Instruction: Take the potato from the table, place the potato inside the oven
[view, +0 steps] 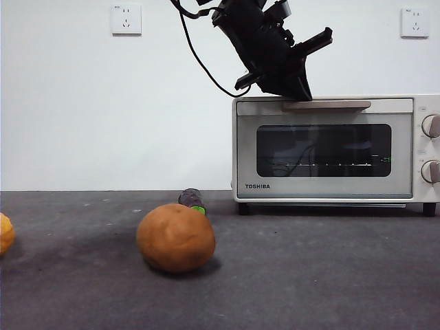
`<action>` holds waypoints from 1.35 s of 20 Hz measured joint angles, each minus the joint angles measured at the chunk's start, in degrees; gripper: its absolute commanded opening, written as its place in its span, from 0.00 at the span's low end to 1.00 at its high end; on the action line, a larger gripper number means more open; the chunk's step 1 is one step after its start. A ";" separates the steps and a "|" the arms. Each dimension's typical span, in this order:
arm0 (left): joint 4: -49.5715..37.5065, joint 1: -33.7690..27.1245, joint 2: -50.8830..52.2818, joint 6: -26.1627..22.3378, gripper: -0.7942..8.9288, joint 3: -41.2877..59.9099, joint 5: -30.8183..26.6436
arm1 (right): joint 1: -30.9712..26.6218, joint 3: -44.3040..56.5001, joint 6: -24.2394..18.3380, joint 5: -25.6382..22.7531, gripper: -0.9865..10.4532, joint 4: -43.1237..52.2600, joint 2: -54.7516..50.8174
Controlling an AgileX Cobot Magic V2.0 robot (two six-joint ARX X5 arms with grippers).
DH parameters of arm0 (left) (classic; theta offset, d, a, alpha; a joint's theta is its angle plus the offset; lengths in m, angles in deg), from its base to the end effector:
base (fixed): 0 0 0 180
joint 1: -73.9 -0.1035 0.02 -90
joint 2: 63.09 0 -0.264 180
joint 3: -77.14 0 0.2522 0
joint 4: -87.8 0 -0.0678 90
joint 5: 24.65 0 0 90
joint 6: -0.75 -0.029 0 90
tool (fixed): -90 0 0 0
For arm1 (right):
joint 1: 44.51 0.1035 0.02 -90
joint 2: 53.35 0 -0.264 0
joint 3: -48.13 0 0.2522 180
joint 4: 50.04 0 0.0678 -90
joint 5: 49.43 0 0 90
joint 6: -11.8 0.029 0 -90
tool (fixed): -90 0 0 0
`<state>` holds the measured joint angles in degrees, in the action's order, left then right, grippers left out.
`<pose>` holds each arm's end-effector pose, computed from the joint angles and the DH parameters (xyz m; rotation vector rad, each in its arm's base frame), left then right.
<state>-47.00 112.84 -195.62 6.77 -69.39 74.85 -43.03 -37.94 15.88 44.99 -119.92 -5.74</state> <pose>0.4058 -0.3341 0.3091 0.0461 0.5844 -0.7937 0.1219 0.0054 0.4049 0.0834 0.5518 0.0808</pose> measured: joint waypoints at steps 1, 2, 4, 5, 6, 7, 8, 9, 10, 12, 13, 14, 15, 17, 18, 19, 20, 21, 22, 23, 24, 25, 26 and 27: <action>0.07 0.02 0.00 -0.04 0.08 0.00 -0.15 | 0.00 0.00 0.00 0.00 0.09 0.00 0.00; 0.17 0.02 0.00 -0.04 0.08 -0.04 -0.17 | 0.00 0.00 0.00 0.00 0.09 0.00 0.00; 0.48 0.04 0.00 -0.07 0.08 -0.11 -0.42 | 0.00 0.00 0.00 0.02 0.09 0.00 0.00; 0.74 0.09 0.00 -0.04 0.08 -0.22 -0.52 | 0.00 0.00 0.00 0.00 0.09 0.00 0.00; 1.18 0.13 0.00 -0.04 0.08 -0.37 -0.92 | 0.00 0.00 0.00 0.02 0.09 0.02 0.00; 1.60 0.17 0.00 -0.07 0.08 -0.48 -1.29 | 0.00 0.00 0.00 0.02 0.09 0.02 0.00; 2.08 0.22 0.00 -0.07 0.08 -0.68 -1.46 | 0.00 0.00 0.00 0.00 0.09 0.02 0.00; 2.62 0.24 0.02 -0.07 0.08 -0.79 -1.49 | 0.00 0.00 0.00 0.02 0.09 0.02 0.00; 3.13 0.26 0.02 -0.07 0.08 -0.94 -1.46 | 0.00 0.00 0.00 0.02 0.09 0.02 0.00; 4.15 0.48 0.09 -0.07 0.08 -1.16 -1.49 | 0.00 0.00 0.00 0.02 0.09 0.02 0.00; 4.46 0.57 0.13 -0.07 0.08 -1.16 -1.53 | 0.00 0.00 0.00 0.02 0.09 0.02 0.00; 4.79 0.72 0.24 -0.07 0.08 -1.18 -1.68 | 0.00 0.00 0.00 0.02 0.09 0.02 0.00; 4.98 0.90 0.33 -0.07 0.08 -1.18 -1.86 | 0.00 0.00 0.00 0.02 0.09 0.00 0.00; 5.35 1.25 0.44 -0.07 0.08 -1.18 -2.12 | 0.00 0.00 0.00 0.02 0.09 -0.20 0.00; 5.46 1.40 0.44 -0.07 0.08 -1.18 -2.12 | 0.00 0.00 0.00 0.02 0.09 -0.57 0.00; 5.57 1.55 0.44 -0.07 0.08 -1.18 -2.12 | 0.00 0.00 0.00 0.04 0.09 -1.09 0.00; 5.90 1.75 0.46 -0.07 0.08 -1.18 -2.19 | 0.00 0.00 0.00 0.02 0.09 -1.60 -0.02; 6.32 1.92 0.46 -0.07 0.08 -1.18 -2.27 | 0.00 0.00 0.00 0.02 0.09 -1.92 -0.02; 6.58 2.19 0.50 -0.07 0.08 -1.18 -2.71 | 0.00 0.00 0.00 0.02 0.09 -2.23 -0.07; 6.88 2.51 0.55 -0.07 0.08 -1.20 -3.48 | 0.00 0.00 0.00 0.02 0.09 -2.67 -0.20; 7.43 2.80 0.59 -0.09 0.08 -1.31 -4.02 | 0.00 0.00 0.00 0.02 0.09 -2.97 -0.33; 7.93 3.02 0.66 -0.09 0.08 -1.38 -4.39 | 0.00 0.00 0.00 0.02 0.09 -3.08 -0.57; 8.46 3.19 0.72 -0.07 0.08 -1.40 -4.46 | 0.00 -0.04 0.00 0.02 0.09 -3.17 -0.81; 9.01 3.30 0.79 -0.09 0.08 -1.40 -4.42 | 0.00 -0.28 0.00 0.02 0.09 -3.54 -1.05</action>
<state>-37.99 116.14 -194.83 6.69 -70.78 70.43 -43.03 -38.23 15.88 45.02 -123.46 -6.79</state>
